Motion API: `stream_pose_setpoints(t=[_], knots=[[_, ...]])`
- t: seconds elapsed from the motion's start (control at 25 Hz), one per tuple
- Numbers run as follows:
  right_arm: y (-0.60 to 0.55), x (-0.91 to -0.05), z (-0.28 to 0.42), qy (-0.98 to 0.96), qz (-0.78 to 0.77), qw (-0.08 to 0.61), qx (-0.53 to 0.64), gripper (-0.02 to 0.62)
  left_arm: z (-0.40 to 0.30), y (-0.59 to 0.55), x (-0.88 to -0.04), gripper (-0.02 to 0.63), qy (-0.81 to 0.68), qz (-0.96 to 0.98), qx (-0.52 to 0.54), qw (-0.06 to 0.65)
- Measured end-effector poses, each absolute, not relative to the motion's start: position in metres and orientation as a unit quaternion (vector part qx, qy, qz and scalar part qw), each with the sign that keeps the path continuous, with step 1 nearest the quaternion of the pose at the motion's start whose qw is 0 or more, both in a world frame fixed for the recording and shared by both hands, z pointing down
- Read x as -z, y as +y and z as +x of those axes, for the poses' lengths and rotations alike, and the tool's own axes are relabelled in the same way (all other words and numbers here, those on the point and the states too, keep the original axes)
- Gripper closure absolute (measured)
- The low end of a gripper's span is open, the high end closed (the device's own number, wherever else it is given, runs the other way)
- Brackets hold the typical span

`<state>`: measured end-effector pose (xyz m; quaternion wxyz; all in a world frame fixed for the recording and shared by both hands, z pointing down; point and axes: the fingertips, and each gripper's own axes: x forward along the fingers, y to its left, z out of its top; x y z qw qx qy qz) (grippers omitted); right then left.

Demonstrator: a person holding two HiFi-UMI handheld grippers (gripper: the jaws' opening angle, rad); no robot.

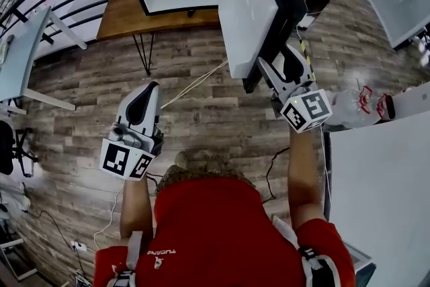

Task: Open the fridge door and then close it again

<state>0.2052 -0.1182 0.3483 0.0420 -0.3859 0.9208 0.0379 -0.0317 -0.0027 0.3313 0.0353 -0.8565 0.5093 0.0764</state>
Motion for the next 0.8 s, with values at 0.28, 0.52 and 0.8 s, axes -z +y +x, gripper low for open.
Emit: stream_pose_setpoints(t=[0.28, 0.52, 0.8], knots=[[-0.121, -0.358, 0.196, 0.914, -0.400, 0.044, -0.053, 0.366, -0.054, -0.013, -0.340, 0.597, 0.528, -0.845, -0.082, 0.035], [-0.117, -0.356, 0.152, 0.916, -0.393, 0.042, -0.070, 0.353, -0.080, -0.030, -0.347, 0.597, 0.530, -0.843, -0.079, 0.035], [-0.122, -0.354, 0.078, 0.911, -0.401, 0.046, -0.091, 0.301, -0.128, -0.060, -0.343, 0.597, 0.525, -0.847, -0.075, 0.045]])
